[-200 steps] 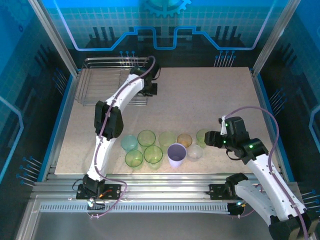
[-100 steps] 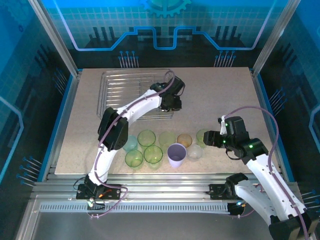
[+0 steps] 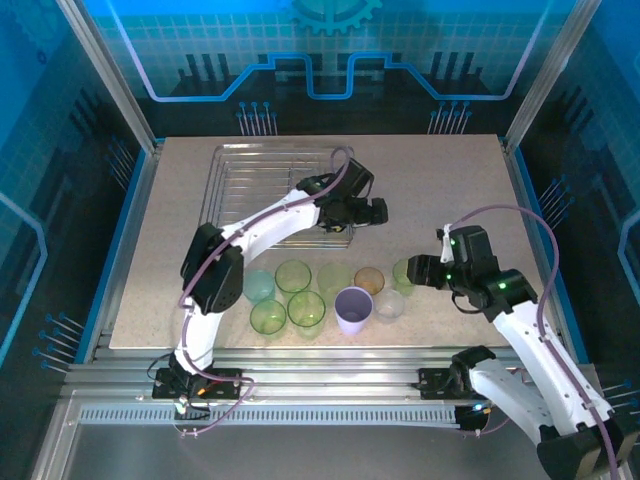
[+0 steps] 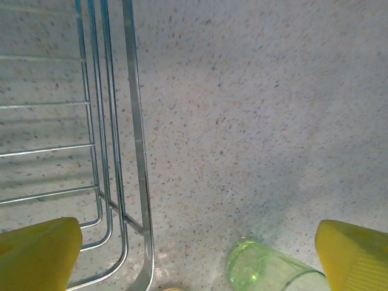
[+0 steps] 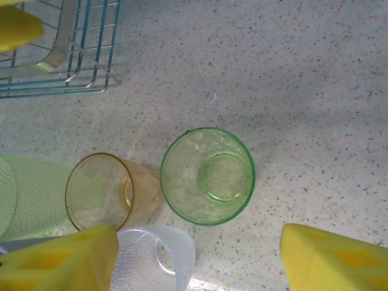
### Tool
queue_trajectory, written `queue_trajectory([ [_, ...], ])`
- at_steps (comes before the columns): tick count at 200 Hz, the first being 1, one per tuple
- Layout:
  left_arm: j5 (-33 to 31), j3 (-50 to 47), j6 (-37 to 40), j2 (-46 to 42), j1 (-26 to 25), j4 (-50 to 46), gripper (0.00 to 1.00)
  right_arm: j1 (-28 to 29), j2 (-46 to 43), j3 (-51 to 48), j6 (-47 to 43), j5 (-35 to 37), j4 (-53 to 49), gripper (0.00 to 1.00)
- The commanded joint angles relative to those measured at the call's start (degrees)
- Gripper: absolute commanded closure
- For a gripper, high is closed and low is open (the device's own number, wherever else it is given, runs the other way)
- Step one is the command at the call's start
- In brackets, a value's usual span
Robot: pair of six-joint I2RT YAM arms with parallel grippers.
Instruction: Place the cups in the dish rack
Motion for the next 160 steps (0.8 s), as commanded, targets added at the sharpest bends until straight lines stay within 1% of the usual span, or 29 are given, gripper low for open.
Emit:
queue_trajectory([
  [1, -2.6, -0.6, 3.7, -6.3, 0.1, 2.3, 0.01, 0.7, 2.1, 3.3, 0.4, 1.1, 1.0, 0.29],
  [14, -3.7, -1.1, 6.1, -8.6, 0.1, 2.4, 0.01, 0.6, 4.3, 4.5, 0.5, 1.0, 1.5, 0.29],
  [39, -9.8, -5.1, 10.3, -15.4, 0.2, 3.5, 0.01, 0.7, 10.3, 9.8, 0.6, -1.0, 2.9, 0.34],
  [63, -18.3, -14.4, 14.7, -25.1, 1.4, 6.5, 0.01, 1.2, 17.7, 15.0, 0.0, -3.8, 3.0, 0.34],
  [73, -20.6, -19.4, 16.5, -30.0, 2.4, 8.1, 0.01, 1.9, 21.0, 17.6, -0.7, -4.5, 2.6, 0.33],
  [93, -21.8, -31.0, 19.5, -40.1, 5.0, 11.8, 0.01, 3.9, 27.4, 22.9, -1.8, -4.5, 1.0, 0.32],
  [114, -22.7, -41.6, 21.6, -50.8, 7.4, 13.0, 0.01, 5.7, 33.7, 28.0, -1.9, -4.5, 0.3, 0.31],
  [137, -23.9, -51.0, 23.0, -61.8, 8.5, 12.0, 0.01, 7.9, 40.2, 33.9, -1.7, -3.4, -0.7, 0.31],
  [160, -26.1, -56.7, 22.7, -71.0, 8.8, 8.0, 0.00, 10.2, 46.7, 39.9, -2.8, -0.1, -2.1, 0.31],
])
